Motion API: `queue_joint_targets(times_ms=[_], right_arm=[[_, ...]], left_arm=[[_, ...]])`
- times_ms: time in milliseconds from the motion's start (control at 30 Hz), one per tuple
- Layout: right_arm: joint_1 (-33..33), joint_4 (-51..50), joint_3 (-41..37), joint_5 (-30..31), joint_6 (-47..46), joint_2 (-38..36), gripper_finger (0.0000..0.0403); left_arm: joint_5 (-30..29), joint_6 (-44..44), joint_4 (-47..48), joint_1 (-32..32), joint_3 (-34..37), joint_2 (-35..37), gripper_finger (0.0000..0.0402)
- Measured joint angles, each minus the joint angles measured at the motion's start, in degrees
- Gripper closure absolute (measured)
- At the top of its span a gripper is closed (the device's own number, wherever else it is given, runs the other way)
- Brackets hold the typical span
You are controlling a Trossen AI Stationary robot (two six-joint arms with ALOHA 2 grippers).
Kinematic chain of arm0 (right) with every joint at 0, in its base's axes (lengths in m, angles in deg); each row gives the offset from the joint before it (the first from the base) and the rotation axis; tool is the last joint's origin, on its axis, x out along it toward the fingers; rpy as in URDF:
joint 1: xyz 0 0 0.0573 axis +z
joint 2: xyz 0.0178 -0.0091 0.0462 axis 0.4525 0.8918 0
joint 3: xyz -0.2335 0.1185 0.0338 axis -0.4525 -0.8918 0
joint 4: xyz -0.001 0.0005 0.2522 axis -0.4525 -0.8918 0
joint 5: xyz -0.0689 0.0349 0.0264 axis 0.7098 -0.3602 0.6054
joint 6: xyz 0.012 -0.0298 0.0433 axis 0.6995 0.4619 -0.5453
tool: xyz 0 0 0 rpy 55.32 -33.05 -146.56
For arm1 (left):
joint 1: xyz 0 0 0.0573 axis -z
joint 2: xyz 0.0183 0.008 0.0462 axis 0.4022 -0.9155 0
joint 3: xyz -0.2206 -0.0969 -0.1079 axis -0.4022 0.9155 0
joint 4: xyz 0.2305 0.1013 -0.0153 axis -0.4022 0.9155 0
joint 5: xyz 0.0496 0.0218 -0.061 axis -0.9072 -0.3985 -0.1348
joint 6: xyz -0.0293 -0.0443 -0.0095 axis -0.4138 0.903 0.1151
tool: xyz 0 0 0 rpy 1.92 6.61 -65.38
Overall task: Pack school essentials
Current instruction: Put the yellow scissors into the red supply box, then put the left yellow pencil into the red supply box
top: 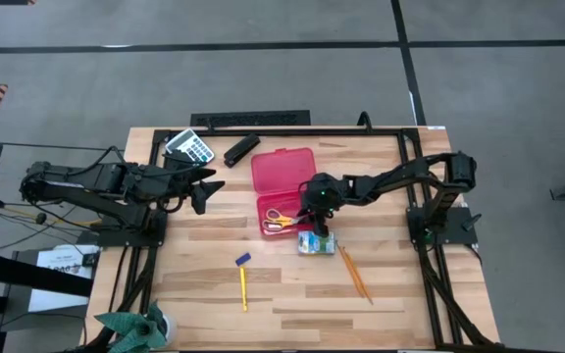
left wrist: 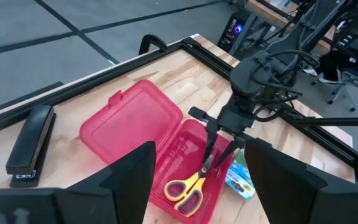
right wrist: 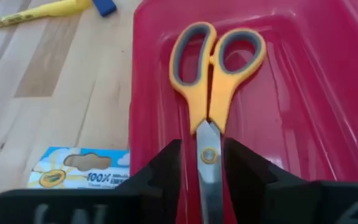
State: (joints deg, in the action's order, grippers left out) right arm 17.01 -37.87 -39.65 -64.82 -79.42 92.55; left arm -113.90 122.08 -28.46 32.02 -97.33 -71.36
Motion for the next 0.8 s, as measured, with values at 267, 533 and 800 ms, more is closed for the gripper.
queue_joint_targets(times_ms=[267,533,800], right_arm=[[-0.8,-1.1,0.6,0.2,-0.2,-3.9,0.0208],[-2.2,-17.4,4.2,0.2,-1.7,-19.2,0.0186],[2.8,-34.9,-2.5,0.5,-9.5,-36.1,0.0185]], left_arm=[[-0.1,0.0,0.0,0.0,0.0,0.0,0.016],[0.0,-0.7,0.0,0.0,0.0,0.0,0.016],[0.3,-2.0,0.0,0.0,0.0,0.0,0.016]])
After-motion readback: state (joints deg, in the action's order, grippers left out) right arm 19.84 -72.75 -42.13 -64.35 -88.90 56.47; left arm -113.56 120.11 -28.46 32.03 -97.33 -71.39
